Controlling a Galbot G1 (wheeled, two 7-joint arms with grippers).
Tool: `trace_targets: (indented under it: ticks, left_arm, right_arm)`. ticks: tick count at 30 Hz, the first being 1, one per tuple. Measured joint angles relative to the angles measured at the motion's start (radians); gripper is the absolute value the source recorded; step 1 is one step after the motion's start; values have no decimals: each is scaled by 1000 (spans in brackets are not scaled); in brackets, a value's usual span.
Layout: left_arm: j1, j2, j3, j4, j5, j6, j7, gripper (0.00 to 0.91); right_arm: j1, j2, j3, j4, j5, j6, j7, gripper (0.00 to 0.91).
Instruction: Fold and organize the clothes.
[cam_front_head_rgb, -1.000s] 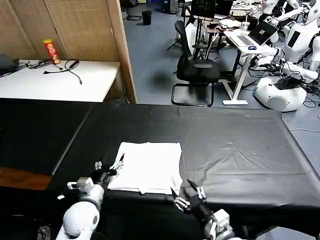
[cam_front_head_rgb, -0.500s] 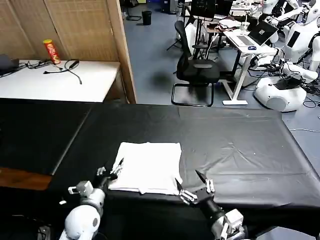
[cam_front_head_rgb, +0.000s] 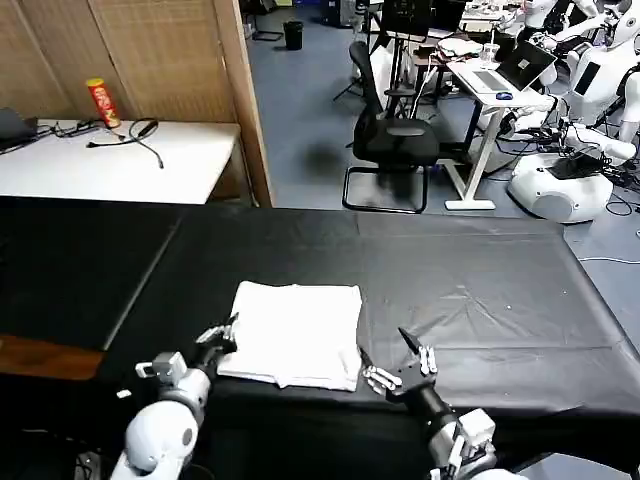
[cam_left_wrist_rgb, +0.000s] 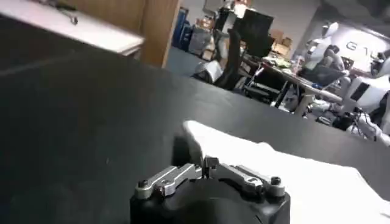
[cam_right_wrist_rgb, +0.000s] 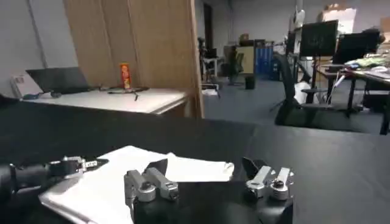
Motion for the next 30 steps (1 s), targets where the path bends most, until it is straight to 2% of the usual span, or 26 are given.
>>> trace_targets:
  ticks: [5, 11, 16, 20, 25, 30]
  left_arm:
    - [-17, 77, -59, 15, 45, -12, 16, 0]
    - [-8, 258, -159, 33, 49, -28, 14, 0]
    - [15, 419, -261, 17, 44, -15, 1, 0]
    - [27, 478, -309, -29, 54, 19, -28, 0]
    - [8, 470, -266, -141, -5, 68, -105, 0]
    - [-14, 400, -121, -204, -22, 88, -146, 0]
  right_arm:
    - [13, 6, 11, -8, 3, -3, 3, 878]
    - [29, 10, 11, -13, 14, -9, 6, 878]
    - [31, 15, 1, -9, 18, -9, 8, 878]
    - [31, 20, -5, -8, 18, -8, 8, 878]
    - [15, 19, -5, 2, 12, -7, 9, 878]
    - [1, 26, 1, 6, 5, -3, 9, 878]
